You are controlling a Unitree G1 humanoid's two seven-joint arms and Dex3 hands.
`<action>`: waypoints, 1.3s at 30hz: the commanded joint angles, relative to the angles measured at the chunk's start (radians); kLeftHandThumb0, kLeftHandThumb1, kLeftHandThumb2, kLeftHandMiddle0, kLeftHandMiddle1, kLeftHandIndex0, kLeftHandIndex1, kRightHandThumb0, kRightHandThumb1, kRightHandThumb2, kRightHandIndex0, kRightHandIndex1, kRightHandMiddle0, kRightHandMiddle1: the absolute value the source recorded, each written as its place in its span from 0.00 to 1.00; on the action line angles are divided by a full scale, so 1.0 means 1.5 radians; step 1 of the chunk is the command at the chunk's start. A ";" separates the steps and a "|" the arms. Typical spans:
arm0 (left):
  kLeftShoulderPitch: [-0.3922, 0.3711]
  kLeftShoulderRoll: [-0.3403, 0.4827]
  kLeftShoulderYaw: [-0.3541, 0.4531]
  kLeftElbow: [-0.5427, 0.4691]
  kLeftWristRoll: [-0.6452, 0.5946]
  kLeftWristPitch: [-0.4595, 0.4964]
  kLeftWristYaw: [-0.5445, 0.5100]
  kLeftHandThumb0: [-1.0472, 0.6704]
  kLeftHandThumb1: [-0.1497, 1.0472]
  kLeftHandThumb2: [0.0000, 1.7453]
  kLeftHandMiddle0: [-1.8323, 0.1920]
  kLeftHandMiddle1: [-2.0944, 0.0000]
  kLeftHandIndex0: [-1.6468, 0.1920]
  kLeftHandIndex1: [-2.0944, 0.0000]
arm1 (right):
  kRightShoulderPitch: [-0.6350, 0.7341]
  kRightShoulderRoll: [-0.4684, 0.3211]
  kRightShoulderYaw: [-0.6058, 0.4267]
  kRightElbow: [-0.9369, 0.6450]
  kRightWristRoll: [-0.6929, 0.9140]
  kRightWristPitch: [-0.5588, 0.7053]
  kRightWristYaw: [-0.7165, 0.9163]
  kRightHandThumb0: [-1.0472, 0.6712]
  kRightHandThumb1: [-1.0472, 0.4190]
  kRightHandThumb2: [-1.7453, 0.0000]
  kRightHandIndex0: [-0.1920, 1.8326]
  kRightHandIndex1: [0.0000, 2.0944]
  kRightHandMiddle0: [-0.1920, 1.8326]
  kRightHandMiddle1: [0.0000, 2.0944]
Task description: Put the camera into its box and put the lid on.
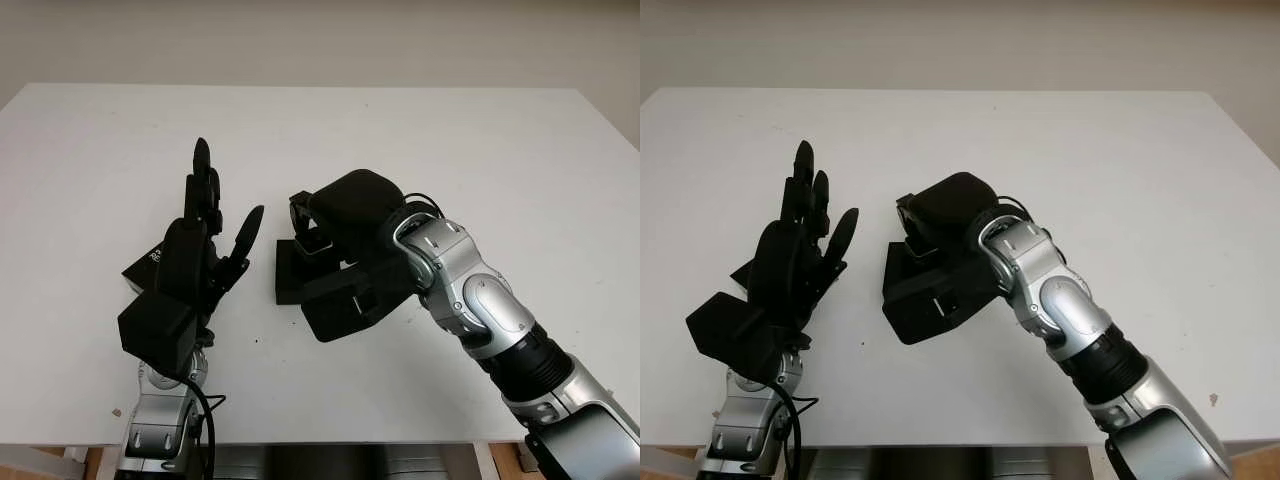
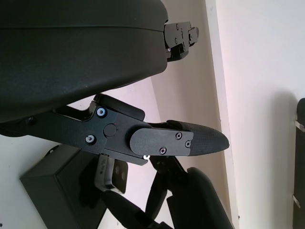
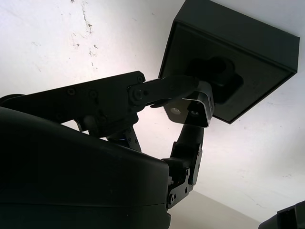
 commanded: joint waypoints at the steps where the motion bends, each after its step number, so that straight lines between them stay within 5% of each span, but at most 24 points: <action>1: -0.009 -0.003 -0.001 0.001 0.000 -0.007 0.002 0.22 1.00 0.19 0.96 0.97 0.97 0.97 | -0.009 0.004 0.001 -0.014 -0.004 0.003 0.002 0.38 0.00 0.91 0.34 1.00 0.17 0.49; 7: -0.006 -0.002 -0.002 0.003 0.001 -0.011 0.001 0.22 1.00 0.19 0.96 0.97 0.98 0.97 | -0.002 0.013 -0.011 -0.027 0.017 0.003 0.006 0.37 0.00 0.89 0.32 1.00 0.17 0.61; 11: -0.004 -0.001 -0.002 -0.001 0.006 -0.005 0.003 0.21 1.00 0.19 0.96 0.97 0.97 0.97 | 0.010 0.018 -0.024 -0.039 0.051 -0.002 -0.010 0.39 0.00 0.89 0.40 1.00 0.17 0.70; 20: -0.003 -0.001 -0.002 -0.002 0.002 -0.007 0.000 0.22 1.00 0.19 0.96 0.97 0.97 0.97 | 0.026 0.018 -0.029 -0.082 0.072 0.011 -0.004 0.39 0.00 0.91 0.41 1.00 0.15 0.77; 27: -0.001 -0.001 -0.001 -0.005 0.004 -0.003 0.001 0.21 1.00 0.20 0.96 0.97 0.97 0.97 | 0.029 0.013 -0.028 -0.085 0.076 0.004 -0.005 0.40 0.00 0.90 0.39 1.00 0.15 0.75; 35: 0.002 0.002 -0.001 -0.003 0.003 -0.012 -0.002 0.21 1.00 0.19 0.96 0.97 0.97 0.97 | 0.018 -0.003 -0.014 -0.060 0.045 0.006 0.031 0.39 0.00 0.85 0.25 1.00 0.16 0.58; 39: 0.005 0.001 0.000 -0.008 0.000 -0.009 -0.003 0.22 1.00 0.19 0.96 0.98 0.98 0.98 | 0.022 -0.005 -0.021 -0.037 0.064 -0.010 0.013 0.40 0.00 0.88 0.25 1.00 0.18 0.60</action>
